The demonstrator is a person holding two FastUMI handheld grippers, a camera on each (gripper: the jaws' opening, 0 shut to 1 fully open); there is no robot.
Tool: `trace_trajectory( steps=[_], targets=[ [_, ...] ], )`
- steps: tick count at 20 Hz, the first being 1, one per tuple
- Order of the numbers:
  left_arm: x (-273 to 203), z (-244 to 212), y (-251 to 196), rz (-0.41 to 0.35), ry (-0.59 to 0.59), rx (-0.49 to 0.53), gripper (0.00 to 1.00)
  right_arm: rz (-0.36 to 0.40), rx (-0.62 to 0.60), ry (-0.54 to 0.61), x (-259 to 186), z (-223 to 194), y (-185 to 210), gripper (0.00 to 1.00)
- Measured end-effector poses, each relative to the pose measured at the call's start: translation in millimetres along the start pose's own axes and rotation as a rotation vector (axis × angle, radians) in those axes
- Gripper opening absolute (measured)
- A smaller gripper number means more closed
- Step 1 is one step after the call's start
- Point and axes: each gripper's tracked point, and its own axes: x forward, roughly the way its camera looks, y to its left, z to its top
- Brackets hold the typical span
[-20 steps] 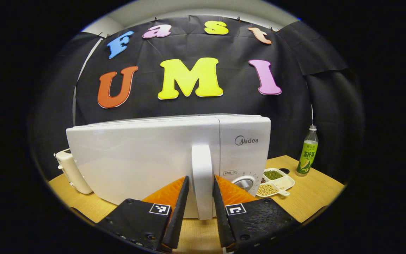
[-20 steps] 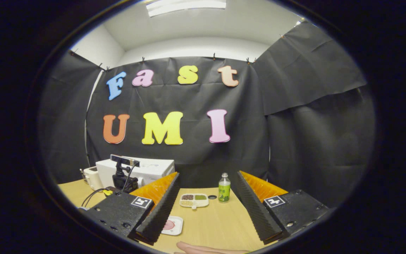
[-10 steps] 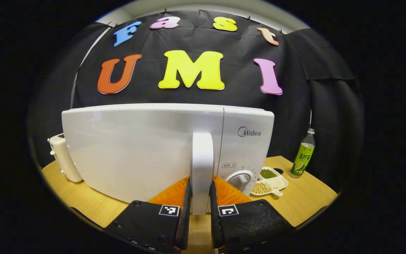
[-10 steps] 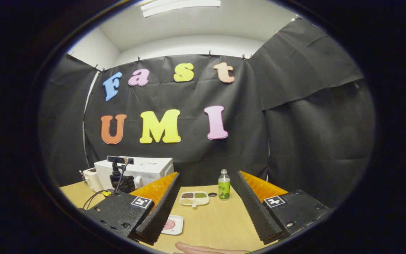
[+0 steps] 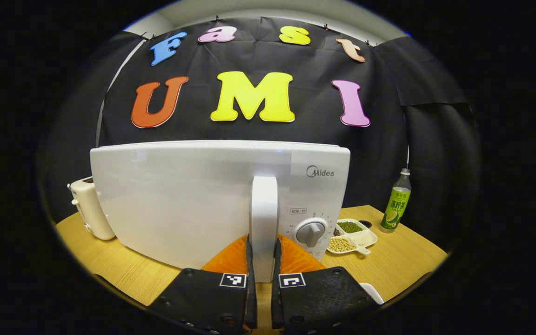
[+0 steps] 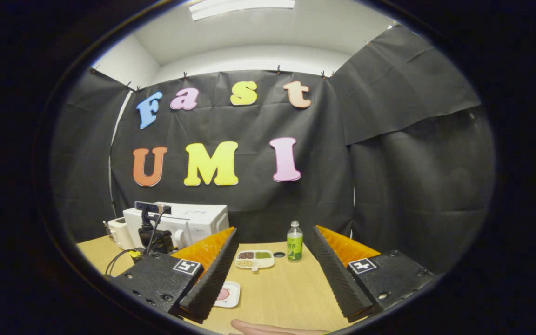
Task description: Open the microwave oven with the left hand, put the food in, and close the microwave oven.
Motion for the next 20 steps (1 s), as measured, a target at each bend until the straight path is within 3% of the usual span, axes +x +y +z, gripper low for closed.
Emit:
trace_trajectory(
  steps=[5,10,11,12,13,15,16,18,19,20],
  targets=[
    [-46,-9,5,-0.132,-0.03,-0.004,0.11,0.008,0.002,0.026,1,-14,8,1.0],
    [-99,-18,24,-0.21,-0.044,0.023,0.11,0.008,0.0,0.057,-8,-24,20,1.0],
    [-109,-19,29,-0.217,-0.044,0.028,0.11,0.008,-0.001,0.054,-11,-23,23,1.0],
    [-120,-21,35,-0.223,-0.042,0.03,0.11,0.009,-0.003,0.053,-14,-22,27,0.92],
    [-129,-23,41,-0.23,-0.043,0.038,0.11,0.012,-0.004,0.051,-17,-22,31,0.91],
    [-151,-25,56,-0.228,-0.049,0.04,0.11,0.023,-0.006,0.045,-25,-20,41,0.91],
    [-161,-28,66,-0.222,-0.05,0.041,0.11,0.027,-0.009,0.04,-30,-19,45,1.0],
    [-182,-31,88,-0.204,-0.062,0.059,0.11,0.039,-0.015,0.032,-40,-16,56,1.0],
    [-194,-32,102,-0.188,-0.063,0.06,0.19,0.045,-0.02,0.03,-45,-16,61,1.0],
    [-208,-30,119,-0.159,-0.081,0.066,0.19,0.052,-0.028,0.027,-50,-15,66,1.0]
  ],
)
